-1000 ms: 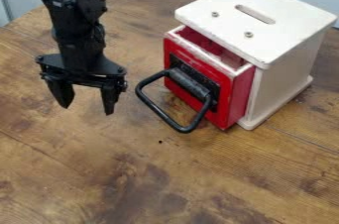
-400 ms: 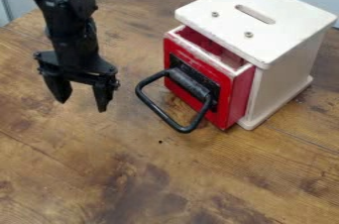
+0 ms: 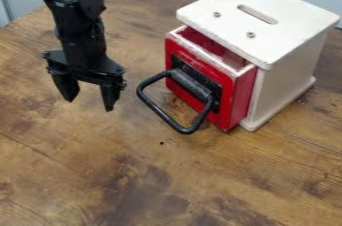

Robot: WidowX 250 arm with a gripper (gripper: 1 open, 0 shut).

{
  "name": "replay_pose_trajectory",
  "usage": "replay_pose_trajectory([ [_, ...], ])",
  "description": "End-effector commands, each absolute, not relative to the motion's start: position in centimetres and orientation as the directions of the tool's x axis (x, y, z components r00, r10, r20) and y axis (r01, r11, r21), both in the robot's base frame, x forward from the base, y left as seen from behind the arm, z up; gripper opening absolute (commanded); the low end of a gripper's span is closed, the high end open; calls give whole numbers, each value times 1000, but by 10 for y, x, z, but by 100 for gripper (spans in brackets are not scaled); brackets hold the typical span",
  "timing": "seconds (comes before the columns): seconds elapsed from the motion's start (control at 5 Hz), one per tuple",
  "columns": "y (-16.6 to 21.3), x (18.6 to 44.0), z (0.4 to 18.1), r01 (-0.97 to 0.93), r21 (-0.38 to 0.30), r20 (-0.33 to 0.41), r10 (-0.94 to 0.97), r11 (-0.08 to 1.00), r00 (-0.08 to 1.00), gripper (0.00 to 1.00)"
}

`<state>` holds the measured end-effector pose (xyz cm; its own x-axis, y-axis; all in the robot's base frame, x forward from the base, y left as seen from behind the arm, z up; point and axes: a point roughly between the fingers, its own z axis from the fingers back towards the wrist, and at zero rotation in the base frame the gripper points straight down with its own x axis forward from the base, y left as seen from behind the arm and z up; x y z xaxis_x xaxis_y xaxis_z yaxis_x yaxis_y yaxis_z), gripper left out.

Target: Close the drawer

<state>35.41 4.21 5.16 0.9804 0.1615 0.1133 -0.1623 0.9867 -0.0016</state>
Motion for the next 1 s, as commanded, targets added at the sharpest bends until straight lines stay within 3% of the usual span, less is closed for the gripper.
replay_pose_trajectory([
  [0.0, 43, 360, 62, -167, 3, 145, 165, 986, 976, 100],
  [0.2, 42, 357, 57, -126, 0, 146, 124, 992, 981, 0],
  [0.4, 41, 355, 55, -84, -1, 139, 84, 996, 987, 100],
  [0.8, 22, 361, 68, -35, -3, 160, 35, 999, 986, 100],
])
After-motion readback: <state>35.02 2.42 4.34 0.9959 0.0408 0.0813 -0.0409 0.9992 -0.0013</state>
